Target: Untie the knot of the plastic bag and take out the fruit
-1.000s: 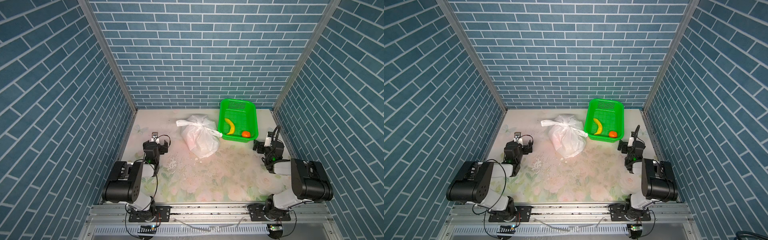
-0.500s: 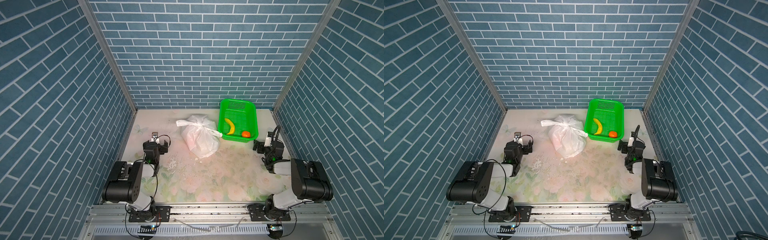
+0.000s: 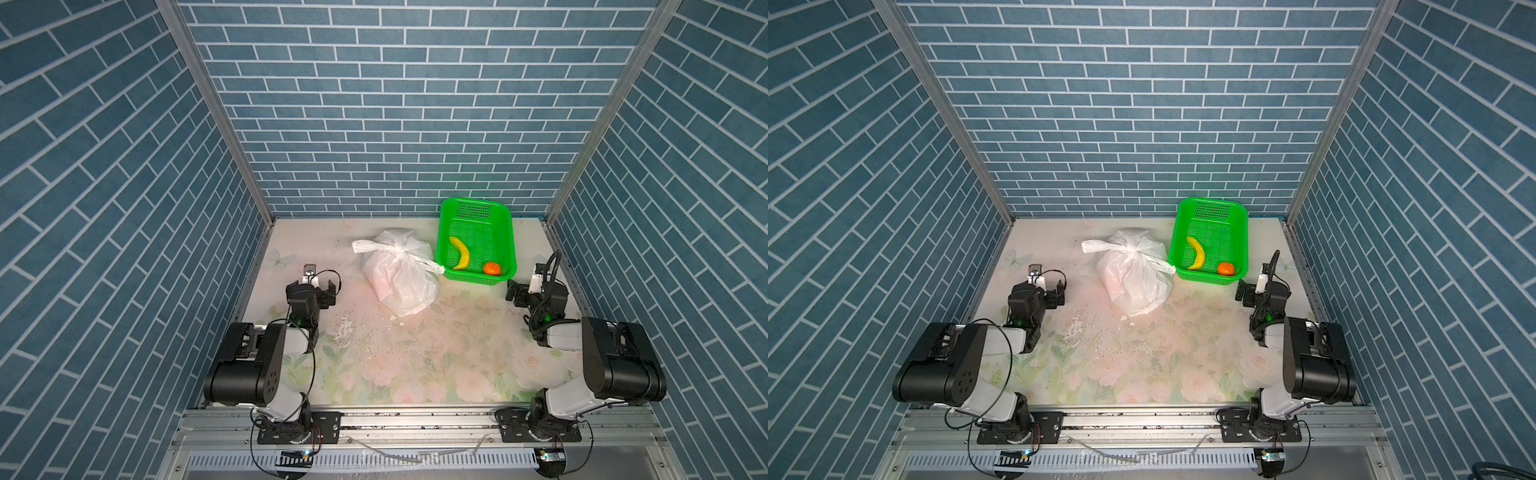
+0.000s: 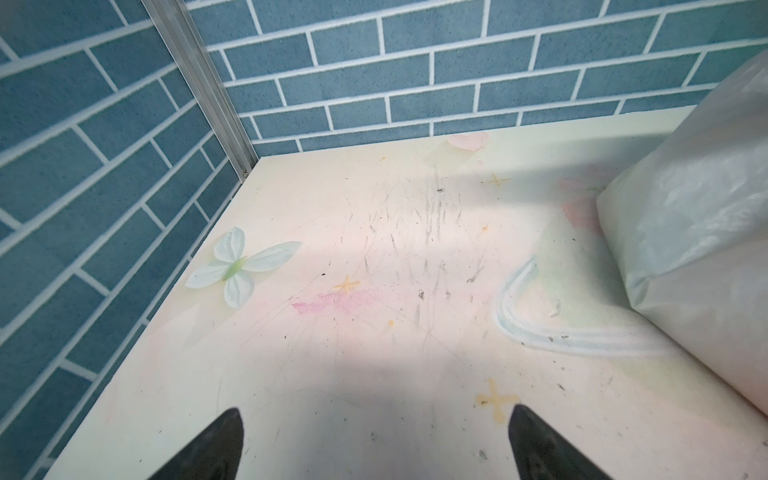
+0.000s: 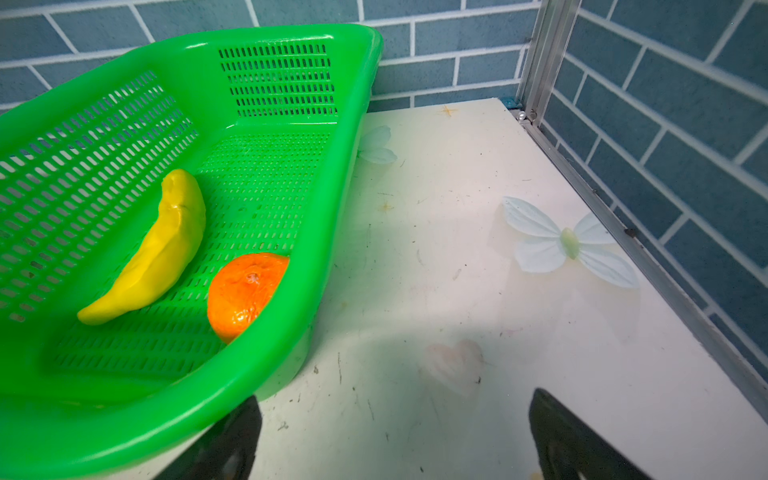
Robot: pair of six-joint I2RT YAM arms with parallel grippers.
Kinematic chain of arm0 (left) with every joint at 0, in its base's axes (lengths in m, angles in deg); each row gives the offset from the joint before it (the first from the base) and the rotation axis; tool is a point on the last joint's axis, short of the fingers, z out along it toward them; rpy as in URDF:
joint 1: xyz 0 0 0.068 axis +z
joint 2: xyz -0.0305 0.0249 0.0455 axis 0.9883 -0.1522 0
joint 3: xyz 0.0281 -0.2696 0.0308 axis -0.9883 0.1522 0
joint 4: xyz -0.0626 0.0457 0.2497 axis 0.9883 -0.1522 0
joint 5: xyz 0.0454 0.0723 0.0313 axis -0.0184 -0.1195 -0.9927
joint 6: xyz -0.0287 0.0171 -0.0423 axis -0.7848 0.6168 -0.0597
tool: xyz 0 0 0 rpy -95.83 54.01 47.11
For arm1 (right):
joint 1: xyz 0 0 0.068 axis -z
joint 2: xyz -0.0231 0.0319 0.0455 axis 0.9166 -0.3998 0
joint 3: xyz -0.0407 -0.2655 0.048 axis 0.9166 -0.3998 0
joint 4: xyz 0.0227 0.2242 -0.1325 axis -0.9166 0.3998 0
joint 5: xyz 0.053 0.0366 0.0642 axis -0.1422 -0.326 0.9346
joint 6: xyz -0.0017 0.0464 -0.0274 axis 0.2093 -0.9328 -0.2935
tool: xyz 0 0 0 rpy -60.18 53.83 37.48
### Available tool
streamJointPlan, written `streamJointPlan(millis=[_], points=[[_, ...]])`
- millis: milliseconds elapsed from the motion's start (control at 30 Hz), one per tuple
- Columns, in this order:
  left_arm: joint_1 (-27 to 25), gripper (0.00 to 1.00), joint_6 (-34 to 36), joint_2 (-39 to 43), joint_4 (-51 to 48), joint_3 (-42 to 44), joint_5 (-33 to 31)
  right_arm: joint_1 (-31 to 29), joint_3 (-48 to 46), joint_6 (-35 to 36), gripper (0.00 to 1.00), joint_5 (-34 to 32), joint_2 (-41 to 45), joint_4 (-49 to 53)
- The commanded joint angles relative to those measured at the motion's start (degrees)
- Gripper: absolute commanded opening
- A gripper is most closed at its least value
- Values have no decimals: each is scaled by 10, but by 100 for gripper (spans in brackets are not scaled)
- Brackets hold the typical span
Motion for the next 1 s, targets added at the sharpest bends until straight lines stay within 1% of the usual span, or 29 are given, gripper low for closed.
streamJointPlan(millis=[0, 33, 67, 133, 200, 300, 433, 500, 600, 733, 833, 967], points=[[3, 100, 5, -2, -1, -9, 2, -2, -2, 16, 99, 2, -4, -11], [3, 100, 5, -2, 0, -8, 2, -2, -3, 16, 99, 2, -2, -12], [3, 100, 5, 0, -1, -9, 4, -3, -3, 14, 99, -14, 0, -13], [3, 100, 3, 23, -36, -18, 1, -2, 2, 0, 99, -47, 32, 21], [3, 100, -3, 57, -111, -41, -11, -2, 22, -10, 99, -70, 70, 96], [3, 100, -11, 106, -219, -79, -10, -2, 70, -25, 99, -71, 115, 223], [3, 100, -40, 153, -302, -109, 12, -2, 126, -68, 99, -75, 164, 350], [3, 100, -62, 166, -338, -126, 31, -3, 169, -88, 99, -79, 171, 418], [-1, 100, -87, 173, -377, -153, 66, -8, 246, -97, 99, -81, 143, 506], [-13, 100, -110, 166, -390, -180, 92, -12, 363, -83, 99, -68, 50, 598], [-26, 100, -125, 159, -389, -190, 107, -18, 447, -66, 99, -58, -26, 647], [-47, 100, -137, 148, -386, -209, 107, -26, 536, -51, 99, -51, -108, 700]])
